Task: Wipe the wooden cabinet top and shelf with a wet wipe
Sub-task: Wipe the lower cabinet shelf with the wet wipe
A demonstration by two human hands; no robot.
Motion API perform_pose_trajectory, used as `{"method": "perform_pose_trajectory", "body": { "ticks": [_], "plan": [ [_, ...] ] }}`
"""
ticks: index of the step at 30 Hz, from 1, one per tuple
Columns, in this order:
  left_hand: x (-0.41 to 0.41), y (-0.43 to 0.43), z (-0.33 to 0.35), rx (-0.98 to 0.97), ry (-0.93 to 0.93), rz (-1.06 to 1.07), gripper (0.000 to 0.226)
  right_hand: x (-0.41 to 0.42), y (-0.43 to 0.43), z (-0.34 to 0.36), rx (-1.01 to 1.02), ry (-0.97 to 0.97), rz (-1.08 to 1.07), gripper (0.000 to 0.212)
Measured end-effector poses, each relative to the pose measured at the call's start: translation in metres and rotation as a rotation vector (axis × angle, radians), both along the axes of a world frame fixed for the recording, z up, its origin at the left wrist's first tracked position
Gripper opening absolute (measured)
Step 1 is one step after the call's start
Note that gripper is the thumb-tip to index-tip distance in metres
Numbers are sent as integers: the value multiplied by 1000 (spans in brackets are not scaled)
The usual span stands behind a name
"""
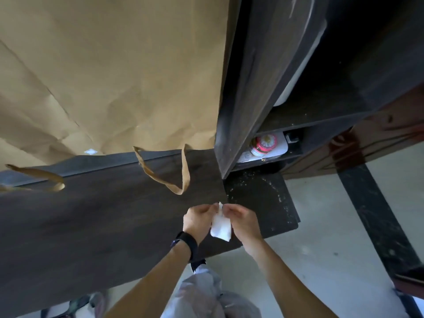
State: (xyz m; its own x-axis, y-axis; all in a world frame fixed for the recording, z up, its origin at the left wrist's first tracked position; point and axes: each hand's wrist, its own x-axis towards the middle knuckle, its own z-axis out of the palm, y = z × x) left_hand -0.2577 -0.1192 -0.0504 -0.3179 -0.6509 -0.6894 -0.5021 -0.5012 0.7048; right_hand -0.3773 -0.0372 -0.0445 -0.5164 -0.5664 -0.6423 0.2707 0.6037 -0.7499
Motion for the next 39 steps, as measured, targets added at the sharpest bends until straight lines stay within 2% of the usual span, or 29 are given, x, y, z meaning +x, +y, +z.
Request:
{"method": "perform_pose_trajectory", "body": {
  "ticks": [2,4,6,7,8,10,12,14,18,22,27,31,33,35,37,38,39],
  "plan": [
    [-3,-4,0,177,183,-14,19,3,-4,-2,-11,-57,-78,9],
    [-4,-5,-3,152,237,-163,13,5,-9,-4,18,-74,-171,14],
    [-1,-7,-8,21,145,-304,20,1,-15,-5,23,-225,-293,11],
    [1,-10,-10,-11,95,-308,24,-2,-16,-4,8,-320,-320,10],
    [2,-15,-11,-9,66,-255,24,-5,-17,-3,-5,-393,-322,12],
    [-3,-32,-15,-30,10,-89,21,-10,-15,0,27,-416,-250,16],
    [-18,-61,-15,-214,-109,26,25,-12,-7,1,92,-349,-190,16],
    [-42,-89,-18,-371,-172,-11,32,-13,5,-1,169,-292,-149,16],
    [-94,-121,-27,-388,-183,-143,43,-18,34,-4,304,-194,-128,17],
    [-116,-134,-39,-530,-279,-119,23,-34,55,2,394,-127,-63,18],
    [-107,-137,-56,-694,-364,-351,24,-66,60,7,456,-65,98,12],
    [-107,-108,-53,-673,-383,-395,16,-89,52,1,466,145,289,28],
    [-96,-80,-48,-680,-386,-424,17,-94,46,-6,420,187,383,34],
    [-80,-43,-49,-651,-381,-521,23,-88,40,-19,364,74,434,38],
    [-69,5,-51,-545,-383,-645,26,-79,30,-30,360,-116,426,33],
    [-68,30,-50,-473,-365,-581,25,-75,28,-32,340,-216,400,26],
    [-68,52,-47,-404,-339,-409,23,-72,26,-32,302,-302,380,24]
  ]
}}
